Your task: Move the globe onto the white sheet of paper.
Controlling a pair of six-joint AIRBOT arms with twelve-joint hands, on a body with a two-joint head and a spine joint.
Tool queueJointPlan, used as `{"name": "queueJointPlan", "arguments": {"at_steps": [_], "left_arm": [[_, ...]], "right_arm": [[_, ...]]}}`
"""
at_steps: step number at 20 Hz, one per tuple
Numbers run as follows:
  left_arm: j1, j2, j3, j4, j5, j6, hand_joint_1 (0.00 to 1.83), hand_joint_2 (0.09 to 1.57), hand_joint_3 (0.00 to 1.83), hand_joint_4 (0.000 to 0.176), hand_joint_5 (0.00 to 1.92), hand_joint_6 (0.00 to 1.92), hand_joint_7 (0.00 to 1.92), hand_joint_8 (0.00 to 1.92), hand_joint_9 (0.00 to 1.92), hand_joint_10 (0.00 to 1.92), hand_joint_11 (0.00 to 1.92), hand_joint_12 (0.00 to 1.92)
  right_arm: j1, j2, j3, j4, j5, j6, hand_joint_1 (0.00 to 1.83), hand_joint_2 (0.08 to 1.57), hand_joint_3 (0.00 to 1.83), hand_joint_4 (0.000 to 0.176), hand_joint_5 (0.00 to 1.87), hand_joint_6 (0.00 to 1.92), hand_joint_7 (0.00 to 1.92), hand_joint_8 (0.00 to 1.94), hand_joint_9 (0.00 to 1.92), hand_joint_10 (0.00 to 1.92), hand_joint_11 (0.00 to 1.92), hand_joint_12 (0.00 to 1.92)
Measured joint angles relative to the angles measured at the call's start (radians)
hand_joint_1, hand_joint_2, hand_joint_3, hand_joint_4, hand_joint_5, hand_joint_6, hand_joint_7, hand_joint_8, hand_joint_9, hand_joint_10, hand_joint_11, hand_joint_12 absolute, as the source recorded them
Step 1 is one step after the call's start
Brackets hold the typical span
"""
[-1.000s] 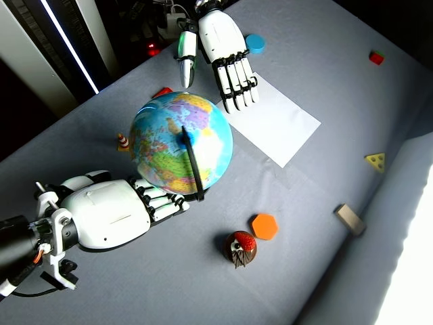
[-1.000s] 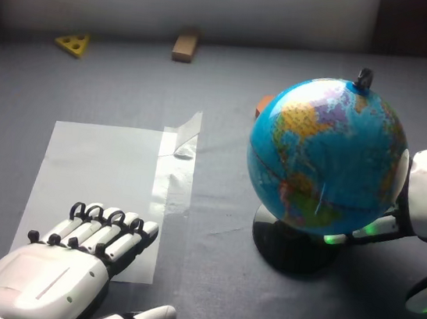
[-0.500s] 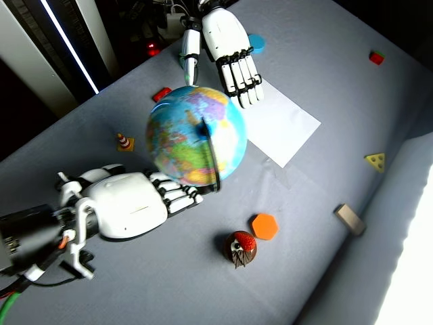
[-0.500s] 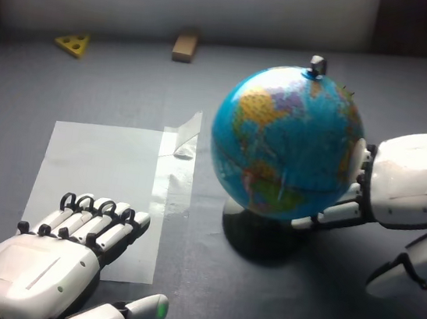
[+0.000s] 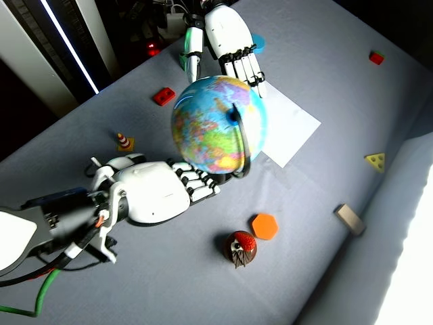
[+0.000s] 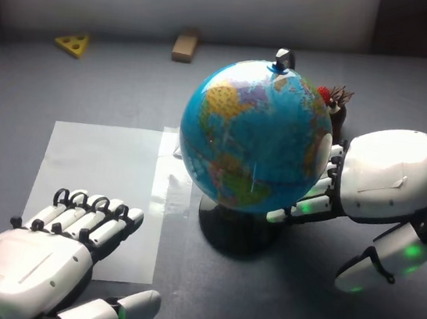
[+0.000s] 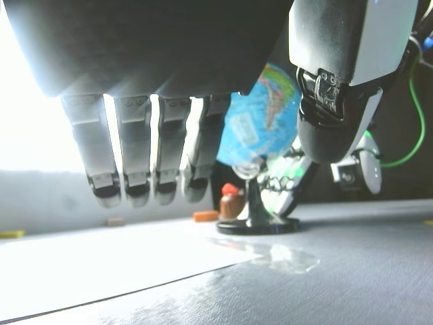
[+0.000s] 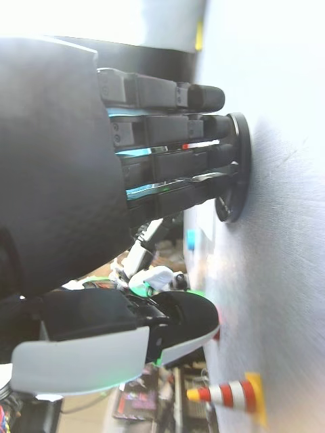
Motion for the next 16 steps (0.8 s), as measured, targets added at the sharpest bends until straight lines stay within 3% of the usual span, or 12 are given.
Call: {"name": "queueJointPlan", "arguments": {"at_steps": [9,16], "left_arm": [[0.007,0.005,0.000,0.002,0.010,-0.007,0.00,1.20,0.00,0.024,0.09,0.00,0.07,0.00,0.03,0.00,0.00,0.00],[0.039,0.018,-0.024,-0.006,0.003,-0.011,0.00,1.20,0.00,0.024,0.09,0.00,0.07,0.00,0.03,0.00,0.00,0.00]], "right_arm": [[0.026,-0.030,-0.044,-0.044,-0.104,0.074,0.01,1.16,0.00,0.000,0.25,0.01,0.22,0.01,0.18,0.01,0.00,0.30],[0.047,-0.089,-0.043,-0.048,-0.160,0.069,0.01,1.16,0.00,0.000,0.25,0.01,0.22,0.00,0.18,0.01,0.00,0.30]]}}
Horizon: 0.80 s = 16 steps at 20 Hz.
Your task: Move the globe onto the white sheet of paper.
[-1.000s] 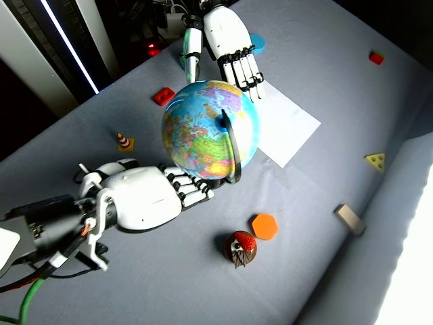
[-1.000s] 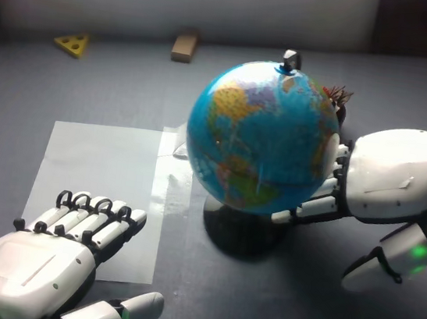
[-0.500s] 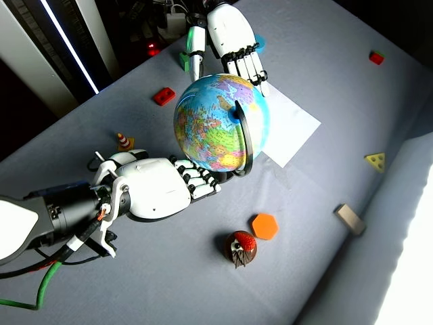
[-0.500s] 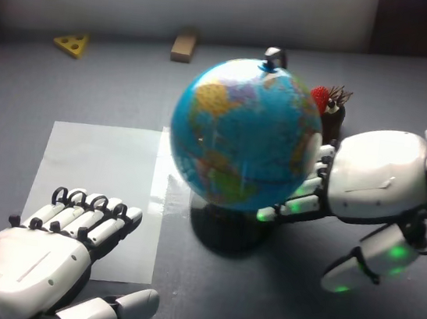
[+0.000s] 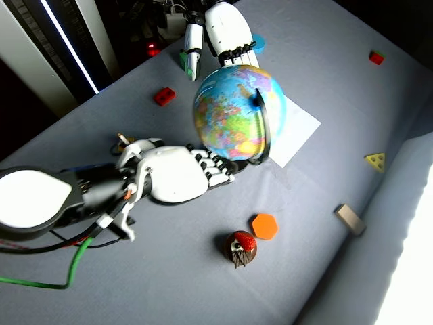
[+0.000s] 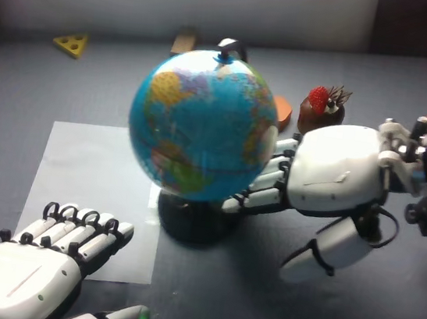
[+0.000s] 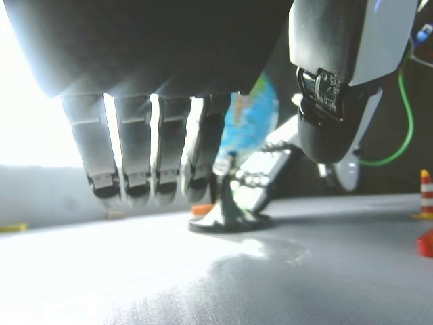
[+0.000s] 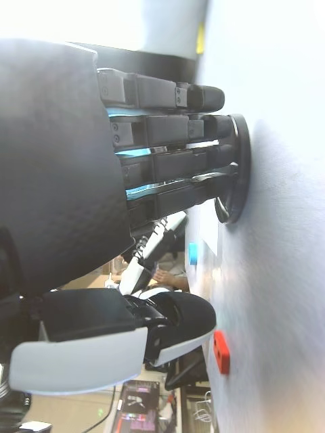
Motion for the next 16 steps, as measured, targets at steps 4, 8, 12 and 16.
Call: {"name": "queueJointPlan", "arguments": {"at_steps": [4,8,12,16], "left_arm": [[0.003,0.008,0.000,-0.004,-0.013,-0.005,0.00,1.20,0.00,0.024,0.09,0.00,0.07,0.00,0.03,0.00,0.00,0.01],[0.004,0.024,0.000,-0.008,-0.018,-0.011,0.00,1.20,0.00,0.024,0.09,0.00,0.07,0.00,0.03,0.00,0.00,0.01],[0.015,0.034,-0.010,-0.010,-0.018,-0.021,0.00,1.20,0.00,0.024,0.09,0.00,0.07,0.00,0.03,0.00,0.00,0.01],[0.015,0.035,-0.011,0.002,-0.018,-0.027,0.00,1.20,0.00,0.025,0.09,0.00,0.07,0.00,0.03,0.00,0.00,0.01]], "right_arm": [[0.013,-0.039,0.003,-0.027,-0.028,0.006,0.01,1.16,0.00,0.000,0.25,0.01,0.22,0.00,0.18,0.00,0.00,0.30],[0.022,-0.074,0.011,-0.035,-0.051,0.010,0.01,1.16,0.00,0.000,0.25,0.01,0.23,0.00,0.18,0.00,0.00,0.30],[0.039,-0.119,0.024,-0.046,-0.070,0.014,0.01,1.16,0.00,0.000,0.25,0.01,0.23,0.00,0.18,0.00,0.00,0.31],[0.054,-0.169,0.055,-0.076,-0.072,0.039,0.01,1.16,0.00,0.000,0.23,0.00,0.23,0.00,0.17,0.00,0.00,0.31]]}}
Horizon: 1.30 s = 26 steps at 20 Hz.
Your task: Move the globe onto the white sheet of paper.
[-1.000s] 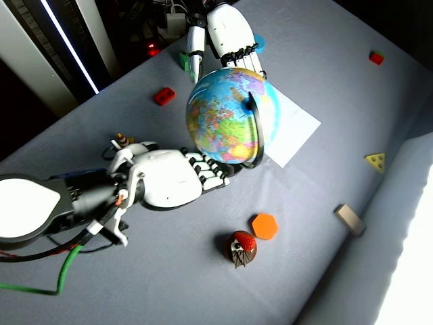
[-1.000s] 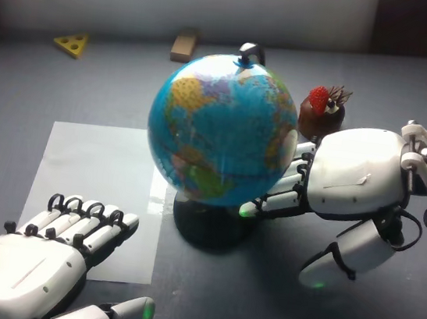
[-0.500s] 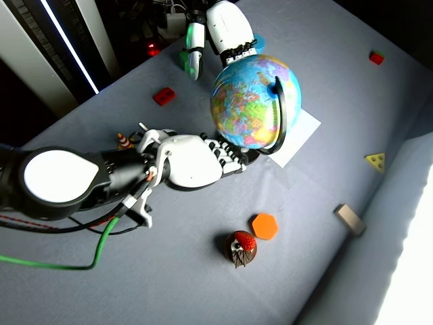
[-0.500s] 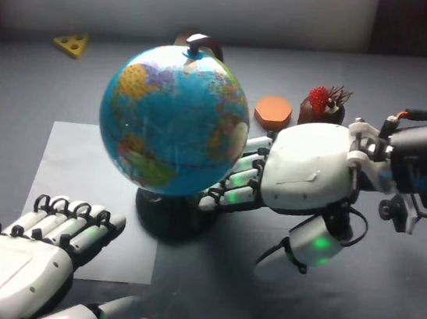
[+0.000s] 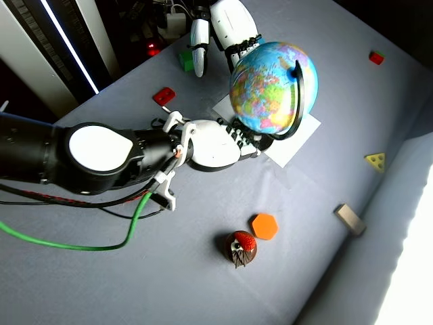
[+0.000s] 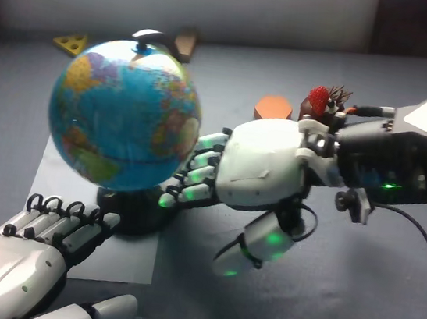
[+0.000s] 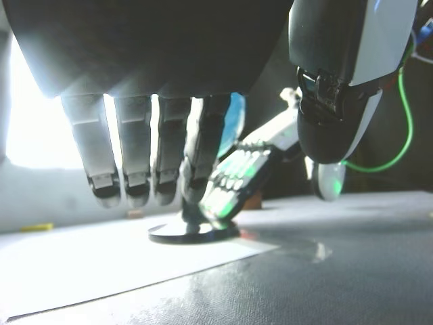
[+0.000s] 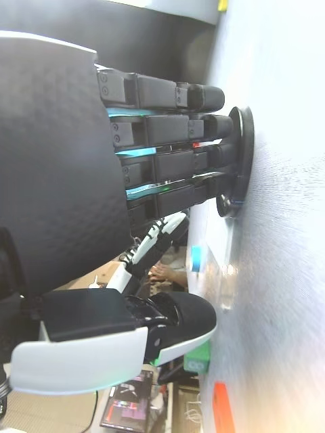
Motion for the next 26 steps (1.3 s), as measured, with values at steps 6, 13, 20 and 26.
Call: {"name": "queueJointPlan", "arguments": {"at_steps": [6,13,20,26], "left_arm": [[0.007,0.000,-0.021,0.002,-0.004,-0.006,0.00,1.20,0.00,0.025,0.09,0.00,0.07,0.00,0.03,0.00,0.00,0.01],[0.025,-0.001,-0.031,-0.002,-0.013,-0.006,0.00,1.20,0.00,0.025,0.09,0.00,0.07,0.00,0.02,0.00,0.00,0.00],[0.026,-0.001,-0.036,0.005,-0.021,-0.006,0.00,1.20,0.00,0.025,0.08,0.00,0.06,0.00,0.02,0.00,0.00,0.00],[0.026,-0.006,-0.036,0.008,-0.026,-0.006,0.00,1.20,0.00,0.025,0.07,0.00,0.05,0.00,0.01,0.00,0.00,0.00]], "right_arm": [[0.019,-0.067,0.057,-0.019,0.008,0.018,0.01,1.17,0.00,0.000,0.24,0.00,0.23,0.00,0.17,0.00,0.00,0.31],[0.031,-0.105,0.087,-0.032,-0.005,0.022,0.02,1.16,0.00,0.000,0.22,0.00,0.21,0.00,0.15,0.00,0.00,0.31],[0.035,-0.039,0.037,-0.121,0.022,0.151,0.02,1.17,0.00,0.000,0.22,0.00,0.22,0.00,0.15,0.00,0.00,0.31],[0.025,0.124,-0.070,-0.100,0.031,0.107,0.02,1.17,0.00,0.000,0.21,0.00,0.22,0.00,0.15,0.00,0.00,0.28]]}}
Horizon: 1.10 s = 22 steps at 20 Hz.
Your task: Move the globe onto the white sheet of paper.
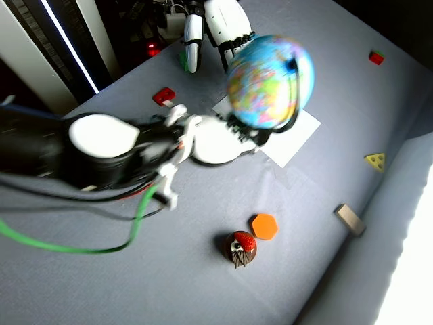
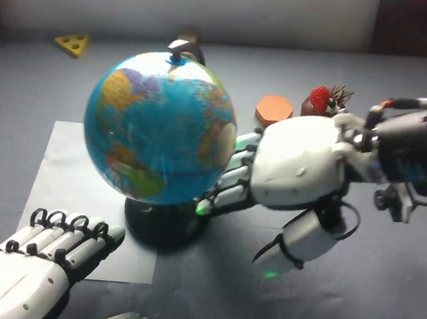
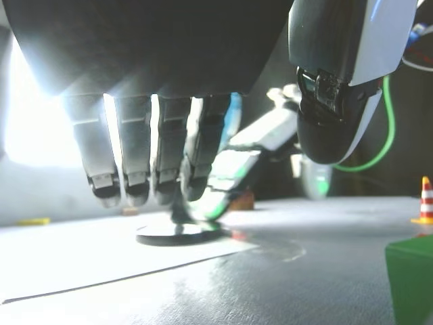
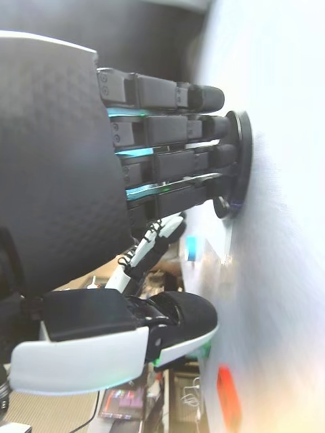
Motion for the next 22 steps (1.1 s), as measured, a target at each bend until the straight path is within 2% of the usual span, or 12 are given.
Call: {"name": "queueJointPlan", "arguments": {"at_steps": [5,8,16,22], "left_arm": [[0.000,0.000,0.000,-0.002,0.000,0.003,0.00,1.20,0.00,0.025,0.07,0.00,0.06,0.00,0.01,0.00,0.00,0.00],[0.000,0.000,0.000,-0.002,0.000,0.003,0.00,1.20,0.00,0.025,0.07,0.00,0.06,0.00,0.01,0.00,0.00,0.00],[0.000,0.000,0.000,-0.013,0.001,0.003,0.00,1.20,0.00,0.026,0.07,0.00,0.05,0.00,0.01,0.00,0.00,0.00],[0.000,0.000,0.000,-0.014,0.002,0.003,0.00,1.20,0.00,0.026,0.07,0.00,0.05,0.00,0.00,0.00,0.00,0.00]], "right_arm": [[-0.009,-0.012,-0.004,0.011,-0.036,-0.014,0.01,1.17,0.00,0.000,0.23,0.01,0.22,0.00,0.15,0.00,0.00,0.26],[0.002,-0.019,-0.005,0.010,-0.037,0.028,0.01,1.17,0.00,0.000,0.23,0.00,0.22,0.00,0.15,0.00,0.00,0.29],[0.005,-0.028,-0.020,-0.023,-0.052,0.047,0.00,1.17,0.00,0.000,0.21,0.00,0.22,0.00,0.15,0.00,0.00,0.30],[0.010,-0.090,-0.015,-0.032,-0.109,0.012,0.00,1.17,0.00,0.000,0.22,0.00,0.22,0.00,0.15,0.00,0.00,0.28]]}}
